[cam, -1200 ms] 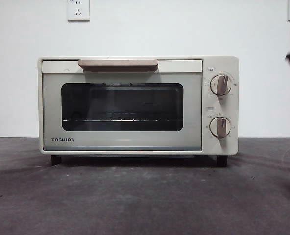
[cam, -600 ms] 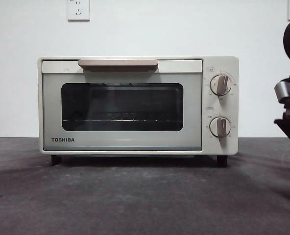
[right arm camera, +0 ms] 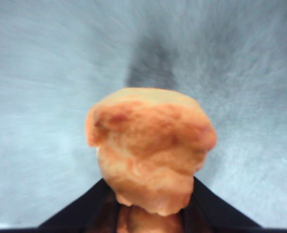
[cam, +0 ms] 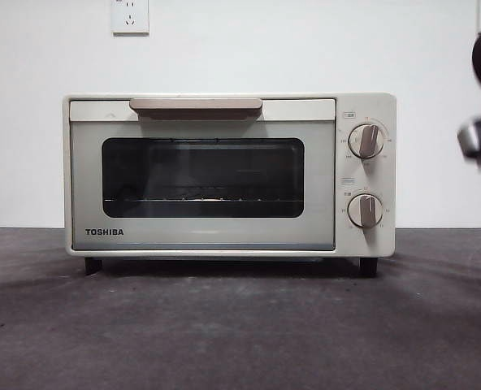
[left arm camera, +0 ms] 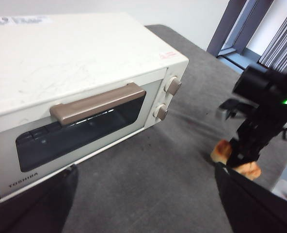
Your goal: The left arm flap open the oven, the right arm pick bread and place it into oven, the left arm flap close the oven
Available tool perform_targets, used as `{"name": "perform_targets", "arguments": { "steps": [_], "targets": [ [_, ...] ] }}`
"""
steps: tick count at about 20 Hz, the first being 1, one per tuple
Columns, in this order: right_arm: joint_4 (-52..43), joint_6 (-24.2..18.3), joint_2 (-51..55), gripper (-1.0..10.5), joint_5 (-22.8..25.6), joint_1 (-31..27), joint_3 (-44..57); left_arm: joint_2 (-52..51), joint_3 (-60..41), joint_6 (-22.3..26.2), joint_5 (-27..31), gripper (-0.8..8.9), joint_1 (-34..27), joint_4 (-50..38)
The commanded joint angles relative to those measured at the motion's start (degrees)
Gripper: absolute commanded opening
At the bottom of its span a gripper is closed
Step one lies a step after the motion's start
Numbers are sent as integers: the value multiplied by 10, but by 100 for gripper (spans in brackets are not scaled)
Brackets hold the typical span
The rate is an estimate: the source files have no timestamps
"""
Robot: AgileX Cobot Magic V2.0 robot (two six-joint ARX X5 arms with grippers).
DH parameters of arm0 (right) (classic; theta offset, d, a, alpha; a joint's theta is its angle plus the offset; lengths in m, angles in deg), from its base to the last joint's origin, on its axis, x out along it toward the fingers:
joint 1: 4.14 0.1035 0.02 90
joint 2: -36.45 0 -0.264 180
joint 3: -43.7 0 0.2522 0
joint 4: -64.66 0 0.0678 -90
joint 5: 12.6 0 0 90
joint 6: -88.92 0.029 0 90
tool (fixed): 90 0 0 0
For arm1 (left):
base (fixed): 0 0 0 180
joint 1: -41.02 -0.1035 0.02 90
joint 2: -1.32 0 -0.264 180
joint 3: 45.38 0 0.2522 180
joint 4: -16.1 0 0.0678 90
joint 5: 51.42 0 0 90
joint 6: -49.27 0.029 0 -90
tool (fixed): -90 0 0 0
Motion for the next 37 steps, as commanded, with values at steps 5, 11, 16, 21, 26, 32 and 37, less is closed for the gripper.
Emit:
{"name": "perform_targets", "arguments": {
  "steps": [5,11,16,21,26,32,37],
  "targets": [
    [75,-3,128,127,-54,3,-70,77,19,7,1,174,13,-33],
    [108,-3,233,127,-84,3,-89,238,111,129,66,33,58,-39],
    [107,0,282,127,-92,3,-89,371,195,270,151,18,100,-43],
    [110,0,297,127,-93,3,-89,435,212,286,166,16,104,-79],
    [111,0,299,127,-96,3,-89,453,212,285,179,16,104,-91],
    [111,0,299,127,-96,3,-89,454,212,284,179,16,118,-44],
    [111,-1,299,127,-96,3,-89,454,212,257,179,16,131,5]
  ]
}}
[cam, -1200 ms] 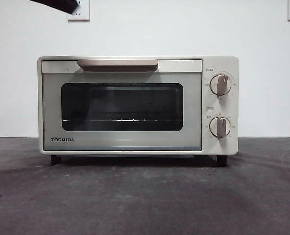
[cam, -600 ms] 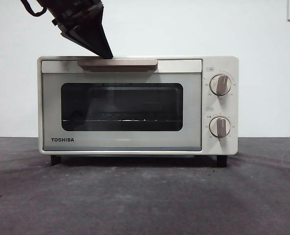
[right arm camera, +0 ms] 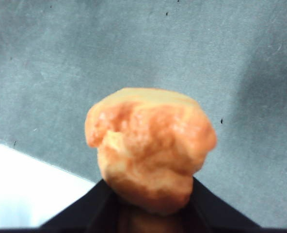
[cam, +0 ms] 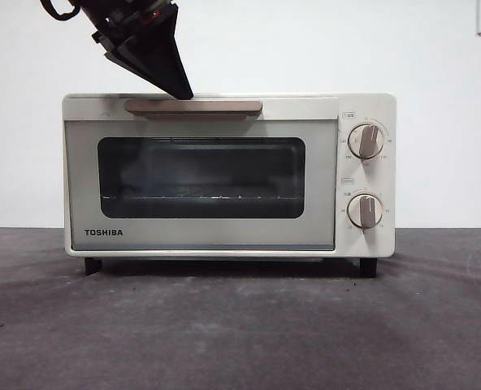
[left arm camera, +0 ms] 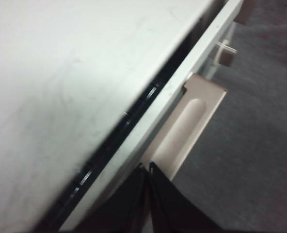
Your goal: The left arm flap open the oven, the right arm pick bread and place it into oven, the left arm flap close the oven
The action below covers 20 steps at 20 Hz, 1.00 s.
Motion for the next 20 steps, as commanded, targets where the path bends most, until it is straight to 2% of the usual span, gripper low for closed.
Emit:
{"name": "perform_targets", "arguments": {
  "steps": [1,3,5,13,20],
  "targets": [
    [-3,-1,-2,127,-3,3,-9,13,1,-16,3,16,8,33],
    [-3,-1,-2,127,-3,3,-9,13,1,-32,3,16,12,45],
    [-3,-1,-2,127,-3,3,-9,13,1,-71,3,16,14,54],
    [-6,-1,-2,127,-3,3,-9,13,0,-85,21,16,28,96],
    [-6,-1,-2,127,-2,3,-9,1,-49,-122,25,16,59,81]
  ]
}}
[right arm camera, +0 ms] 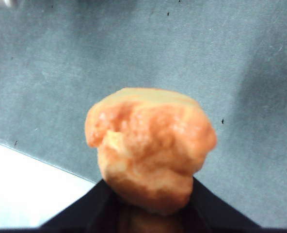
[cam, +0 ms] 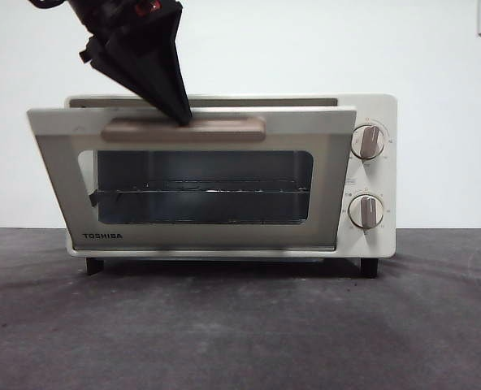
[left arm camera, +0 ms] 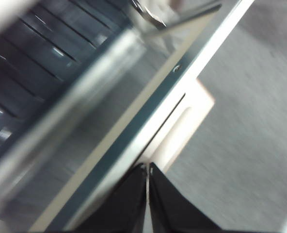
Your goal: The left arm flap open the oven, the right arm pick bread and place it into oven, the left arm flap close the oven
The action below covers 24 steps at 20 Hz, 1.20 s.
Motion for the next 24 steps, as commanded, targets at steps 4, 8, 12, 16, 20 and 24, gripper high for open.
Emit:
{"name": "perform_targets", "arguments": {
  "steps": [4,8,12,16,20,24],
  "targets": [
    [-5,-1,-2,127,1,3,-9,-15,-72,-43,24,16,9,-44],
    [-10,-1,-2,127,1,3,-9,-31,-107,-57,24,16,12,-48],
    [-10,-1,-2,127,1,3,-9,-31,-143,-71,24,16,17,-65],
    [-14,-2,-2,127,1,3,-9,-31,-154,-80,23,16,36,-73],
    [-21,-1,-2,127,1,3,-9,-31,-168,-91,14,16,46,-74],
    [-22,-3,-2,127,1,3,-9,-31,-203,-93,13,16,47,-87]
  ]
}}
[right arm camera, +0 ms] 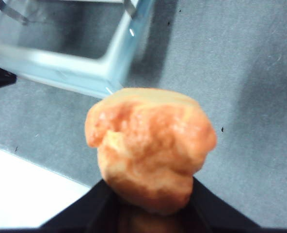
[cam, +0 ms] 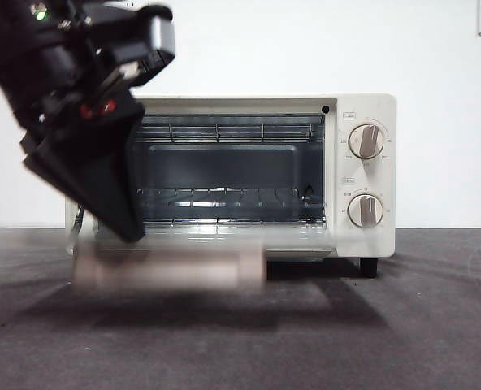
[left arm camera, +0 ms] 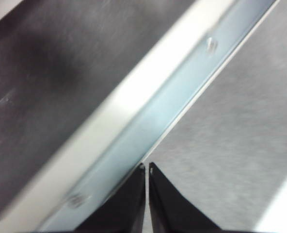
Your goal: The left arm flap open the oven, the right arm pick bread and place it into oven, the left arm flap close the oven
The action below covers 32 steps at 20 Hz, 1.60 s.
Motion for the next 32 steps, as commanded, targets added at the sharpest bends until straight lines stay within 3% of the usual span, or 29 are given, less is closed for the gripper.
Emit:
{"name": "perform_targets", "arguments": {
  "steps": [1,6,11,16,18,22,32],
  "targets": [
    [-7,-3,-2,127,0,3,-9,10,-9,-5,0,16,6,-12],
    [-7,-4,-3,127,-11,3,-9,-22,-9,-26,-26,16,15,-9],
    [-49,2,-21,127,-82,11,-9,-161,-9,-86,-26,16,15,13],
    [-134,50,-82,127,-86,79,-9,-296,-9,-107,-26,16,15,60],
    [-219,96,-117,127,-73,123,-9,-347,-9,-111,-23,16,15,68],
    [-352,144,-195,127,5,198,-9,-437,-9,-137,17,16,15,68],
    [-585,234,-349,127,16,217,-9,-514,-9,-137,21,16,15,71]
  ]
}}
